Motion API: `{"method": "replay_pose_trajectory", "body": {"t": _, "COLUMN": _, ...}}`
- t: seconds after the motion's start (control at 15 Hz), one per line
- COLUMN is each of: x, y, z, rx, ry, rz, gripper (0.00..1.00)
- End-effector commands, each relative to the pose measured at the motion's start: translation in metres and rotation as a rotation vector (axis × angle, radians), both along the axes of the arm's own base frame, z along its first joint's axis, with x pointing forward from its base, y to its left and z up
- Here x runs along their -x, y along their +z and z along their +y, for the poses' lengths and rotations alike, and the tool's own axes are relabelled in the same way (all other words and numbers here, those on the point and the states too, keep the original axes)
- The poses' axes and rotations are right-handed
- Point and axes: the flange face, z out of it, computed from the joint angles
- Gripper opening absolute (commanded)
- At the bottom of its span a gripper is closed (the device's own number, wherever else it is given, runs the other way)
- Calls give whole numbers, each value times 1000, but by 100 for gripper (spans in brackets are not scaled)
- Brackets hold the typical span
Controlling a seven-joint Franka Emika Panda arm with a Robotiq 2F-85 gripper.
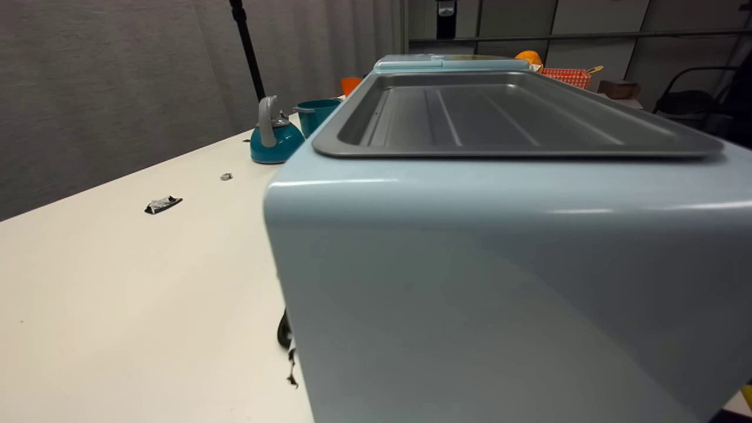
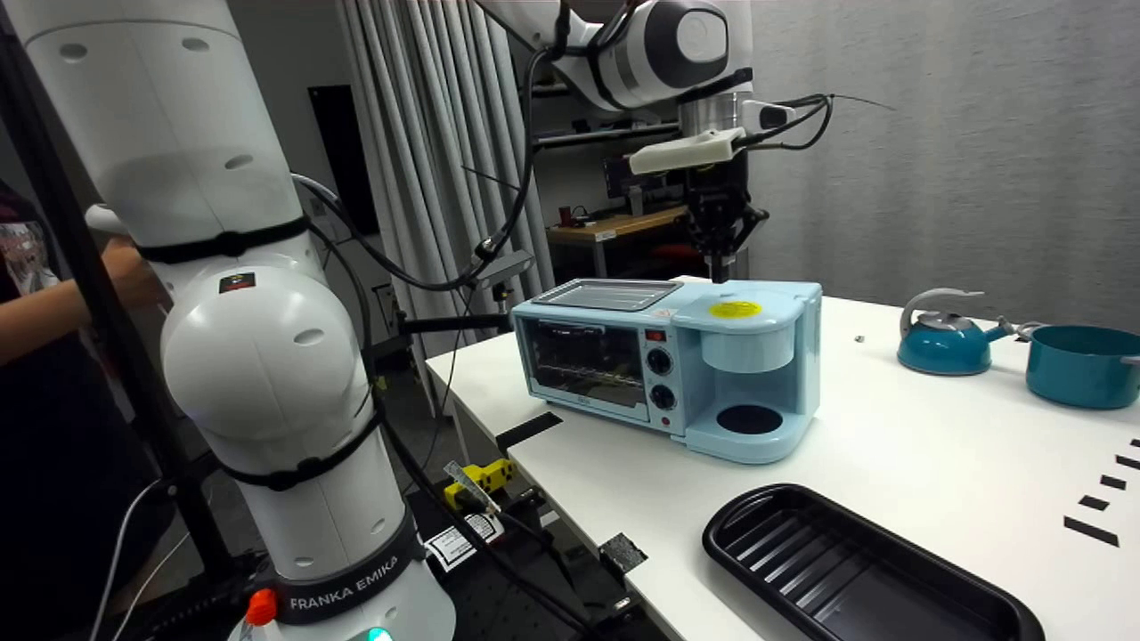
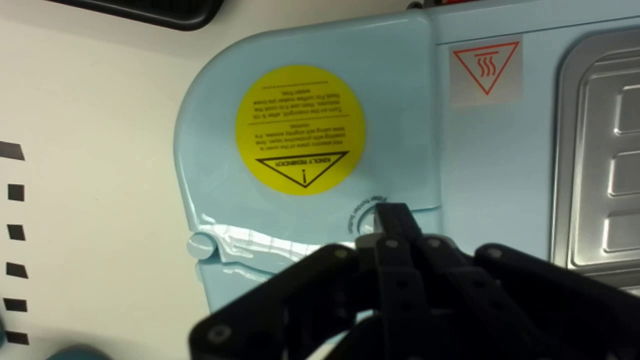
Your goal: Press the button atop the toaster oven
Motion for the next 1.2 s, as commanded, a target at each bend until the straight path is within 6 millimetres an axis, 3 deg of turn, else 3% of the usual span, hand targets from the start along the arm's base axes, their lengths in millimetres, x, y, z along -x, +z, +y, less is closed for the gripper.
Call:
{"method": "replay_pose_trajectory", "body": {"t": 0.0, "x": 3, "y": -18, "z": 5, "rx": -29, "ry": -4, "rz": 9, "gripper": 0}}
{"method": "replay_pose_trajectory", "body": {"t": 0.2, "x": 3, "y": -40, "z": 7, "rx": -23, "ry": 7, "rz": 15, "gripper": 0}}
{"method": "replay_pose_trajectory", "body": {"t": 0.53, "x": 4, "y": -55, "z": 1, "rx": -29, "ry": 11, "rz": 29, "gripper": 0}}
{"method": "replay_pose_trajectory", "body": {"t": 0.73, "x": 6, "y": -48, "z": 1, "rx": -29, "ry": 2, "rz": 38, "gripper": 0}}
{"method": "replay_pose_trajectory", "body": {"t": 0.8, "x": 4, "y": -40, "z": 9, "rx": -24, "ry": -2, "rz": 37, "gripper": 0}}
{"method": "replay_pose_trajectory", "body": {"t": 1.13, "x": -3, "y": 1, "z": -2, "rx": -7, "ry": -10, "rz": 13, "gripper": 0}}
